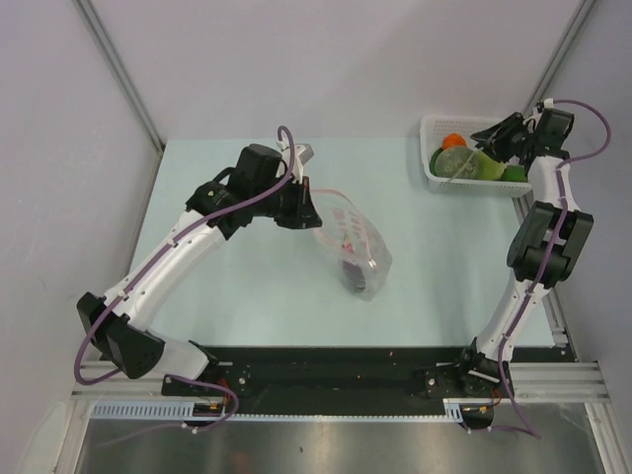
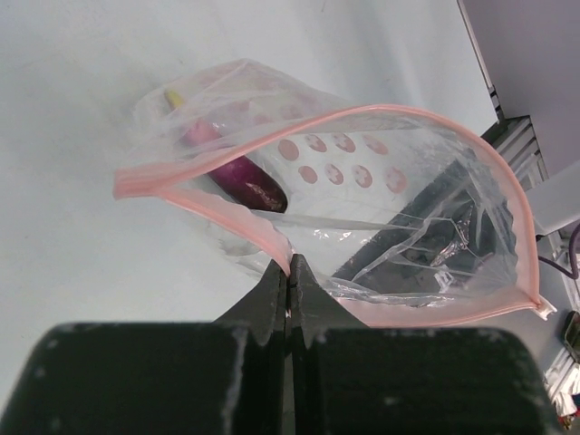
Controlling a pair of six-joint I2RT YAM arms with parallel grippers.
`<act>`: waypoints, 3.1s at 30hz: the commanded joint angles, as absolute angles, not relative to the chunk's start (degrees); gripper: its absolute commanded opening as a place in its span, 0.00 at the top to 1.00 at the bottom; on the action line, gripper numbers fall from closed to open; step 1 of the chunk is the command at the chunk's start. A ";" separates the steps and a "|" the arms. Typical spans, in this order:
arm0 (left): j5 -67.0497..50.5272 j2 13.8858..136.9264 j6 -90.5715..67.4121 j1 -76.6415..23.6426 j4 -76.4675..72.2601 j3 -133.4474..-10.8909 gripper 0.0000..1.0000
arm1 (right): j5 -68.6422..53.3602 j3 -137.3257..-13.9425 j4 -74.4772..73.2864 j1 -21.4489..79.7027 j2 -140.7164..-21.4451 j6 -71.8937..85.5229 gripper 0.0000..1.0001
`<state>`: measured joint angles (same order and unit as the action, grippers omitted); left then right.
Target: Open the zip-top bag and remove the fake food
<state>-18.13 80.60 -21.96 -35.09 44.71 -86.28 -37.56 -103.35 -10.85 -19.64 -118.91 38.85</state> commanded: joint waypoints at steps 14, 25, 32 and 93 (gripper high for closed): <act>-15.91 79.63 -23.29 -34.98 47.19 -92.20 1.00 | -19.06 -108.64 -50.00 -13.28 -98.10 21.55 0.30; -15.99 79.63 -22.24 -34.98 48.60 -90.97 1.00 | -19.52 -102.85 -50.10 22.36 -79.20 25.38 0.35; -16.26 80.07 -21.88 -34.98 49.04 -91.05 1.00 | -10.64 -102.04 -49.84 40.83 -77.78 32.34 0.51; -27.86 86.30 -24.87 -35.07 36.83 -91.93 1.00 | -9.40 -91.59 -51.33 39.46 -98.44 12.48 0.77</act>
<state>-26.81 84.99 -26.37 -34.98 38.57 -88.47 -3.25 -94.50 -50.17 39.94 -97.93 17.89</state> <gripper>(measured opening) 0.005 0.207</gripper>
